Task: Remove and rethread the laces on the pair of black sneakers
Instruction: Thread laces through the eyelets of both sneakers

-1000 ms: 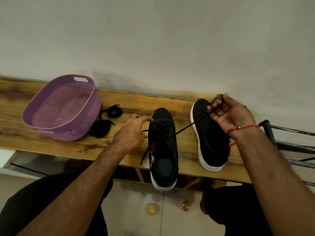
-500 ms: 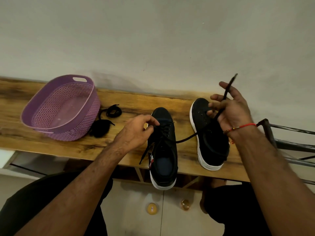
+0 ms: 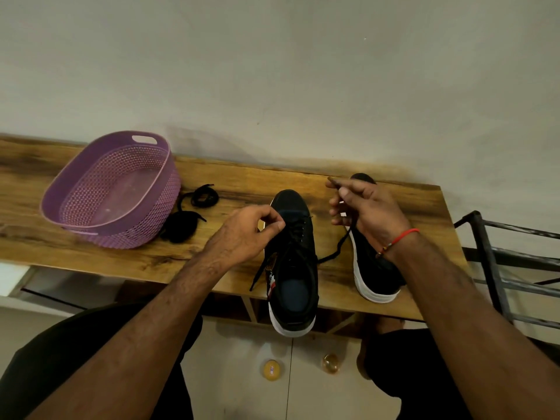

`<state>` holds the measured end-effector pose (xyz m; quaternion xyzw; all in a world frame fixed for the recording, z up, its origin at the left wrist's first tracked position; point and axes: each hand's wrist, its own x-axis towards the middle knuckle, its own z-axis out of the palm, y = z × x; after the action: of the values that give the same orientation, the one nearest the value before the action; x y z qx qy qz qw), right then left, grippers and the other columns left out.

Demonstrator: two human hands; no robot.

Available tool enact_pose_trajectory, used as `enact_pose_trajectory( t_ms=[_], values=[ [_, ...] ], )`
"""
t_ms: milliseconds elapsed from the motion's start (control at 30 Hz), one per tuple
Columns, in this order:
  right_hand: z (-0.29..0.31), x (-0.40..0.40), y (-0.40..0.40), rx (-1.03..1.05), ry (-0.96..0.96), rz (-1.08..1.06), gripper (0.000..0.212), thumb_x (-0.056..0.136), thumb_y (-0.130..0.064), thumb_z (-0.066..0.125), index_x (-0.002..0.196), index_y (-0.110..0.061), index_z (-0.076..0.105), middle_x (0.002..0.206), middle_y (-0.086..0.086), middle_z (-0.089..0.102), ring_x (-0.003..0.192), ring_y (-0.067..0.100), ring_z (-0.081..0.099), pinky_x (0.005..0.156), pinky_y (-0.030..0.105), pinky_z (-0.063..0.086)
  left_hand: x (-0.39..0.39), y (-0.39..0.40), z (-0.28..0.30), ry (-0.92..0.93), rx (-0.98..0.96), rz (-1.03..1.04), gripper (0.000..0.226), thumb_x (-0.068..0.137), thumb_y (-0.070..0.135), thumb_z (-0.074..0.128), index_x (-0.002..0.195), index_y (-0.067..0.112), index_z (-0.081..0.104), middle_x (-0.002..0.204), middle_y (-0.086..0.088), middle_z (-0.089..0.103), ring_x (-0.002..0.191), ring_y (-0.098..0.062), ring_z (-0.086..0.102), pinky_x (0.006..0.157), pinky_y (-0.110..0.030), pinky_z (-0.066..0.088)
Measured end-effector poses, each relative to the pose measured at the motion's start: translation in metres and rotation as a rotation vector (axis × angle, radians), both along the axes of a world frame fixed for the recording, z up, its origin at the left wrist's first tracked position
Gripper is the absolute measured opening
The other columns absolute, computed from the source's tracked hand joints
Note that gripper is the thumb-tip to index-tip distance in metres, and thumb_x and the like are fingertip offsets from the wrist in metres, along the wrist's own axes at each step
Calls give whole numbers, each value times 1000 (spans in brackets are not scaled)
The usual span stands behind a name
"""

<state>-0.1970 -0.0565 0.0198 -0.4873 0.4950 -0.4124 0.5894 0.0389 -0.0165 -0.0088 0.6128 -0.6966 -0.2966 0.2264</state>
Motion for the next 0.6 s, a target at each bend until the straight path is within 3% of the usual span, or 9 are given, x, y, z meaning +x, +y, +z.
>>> enact_pose_trajectory(
  t_ms=[100,200,333,500,600],
  values=[
    [-4,4,4,-34,91,112,22,100,-5,53,110,-14,71,84,7,70,70,17,63,60,28,58,1,1,3,18,37,-22,20,88,48,71,95,30,71,97,17,67,81,10,59,64,-12,39],
    [-8,9,7,-31,230,183,17,95,-8,62,108,-10,73,87,9,72,71,16,65,60,28,59,0,2,1,32,73,-62,19,84,43,78,95,28,71,94,16,68,72,18,57,60,-8,41],
    [-16,13,12,-100,456,250,15,89,-16,72,103,-16,77,90,1,74,78,14,70,66,29,61,1,0,1,46,79,-92,15,87,35,77,98,25,74,93,14,70,70,17,59,68,-14,48],
    [-26,21,14,-178,551,268,10,87,-17,75,96,-21,76,87,-4,72,82,13,71,72,28,61,2,1,1,41,77,-104,16,87,37,77,100,28,74,95,14,72,74,12,63,74,-22,56],
    [-26,21,14,-197,601,304,7,90,-15,72,95,-19,74,88,-2,71,84,13,70,75,30,62,2,3,3,39,82,-99,23,82,39,81,100,29,71,95,14,71,76,14,61,69,-14,50]
  ],
)
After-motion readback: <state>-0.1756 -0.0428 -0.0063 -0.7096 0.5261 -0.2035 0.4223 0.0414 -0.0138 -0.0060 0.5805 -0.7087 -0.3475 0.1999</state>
